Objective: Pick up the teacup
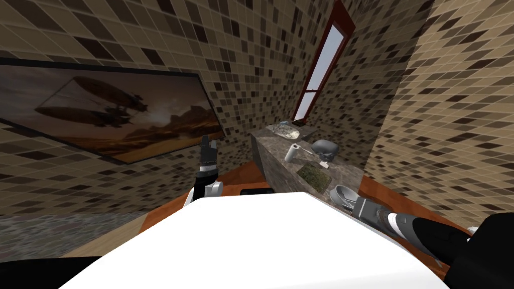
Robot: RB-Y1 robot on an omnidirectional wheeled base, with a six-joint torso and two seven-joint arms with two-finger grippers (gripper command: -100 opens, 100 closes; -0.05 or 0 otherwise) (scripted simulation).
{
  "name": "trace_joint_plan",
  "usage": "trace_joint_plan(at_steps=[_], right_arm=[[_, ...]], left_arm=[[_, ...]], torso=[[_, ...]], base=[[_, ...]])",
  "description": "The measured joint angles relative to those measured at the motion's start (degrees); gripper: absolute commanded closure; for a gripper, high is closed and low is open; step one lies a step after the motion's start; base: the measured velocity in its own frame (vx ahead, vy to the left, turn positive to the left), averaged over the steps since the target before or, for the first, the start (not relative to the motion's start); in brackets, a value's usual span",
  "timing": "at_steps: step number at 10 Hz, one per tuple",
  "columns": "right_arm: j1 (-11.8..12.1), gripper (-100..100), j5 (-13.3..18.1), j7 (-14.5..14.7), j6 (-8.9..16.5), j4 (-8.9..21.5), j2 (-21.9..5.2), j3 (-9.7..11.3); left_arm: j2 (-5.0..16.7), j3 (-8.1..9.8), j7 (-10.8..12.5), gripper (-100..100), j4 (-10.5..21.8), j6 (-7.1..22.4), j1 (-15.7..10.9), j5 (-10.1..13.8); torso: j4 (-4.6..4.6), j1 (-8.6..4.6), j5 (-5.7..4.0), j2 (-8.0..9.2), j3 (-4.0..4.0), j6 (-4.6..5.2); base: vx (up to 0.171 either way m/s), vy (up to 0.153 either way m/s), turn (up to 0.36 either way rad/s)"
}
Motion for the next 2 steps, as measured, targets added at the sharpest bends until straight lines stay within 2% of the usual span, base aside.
trace_joint_plan(at_steps=[1,2], right_arm=[[1.09,100,0.35,0.60,0.03,-1.33,0.95,-0.76],[1.20,0,0.41,0.75,0.03,-1.48,1.06,-0.80]], left_arm=[[0.00,0.00,0.00,0,0.00,0.00,0.00,0.00],[0.00,-0.01,0.00,0,0.00,0.00,-0.01,0.00]], torso=[[0.00,0.03,0.01,0.01,0.01,0.03],[0.01,0.08,0.01,0.07,0.04,-0.03]], base=[[0.023,-0.015,-0.029],[0.000,0.000,0.000]])
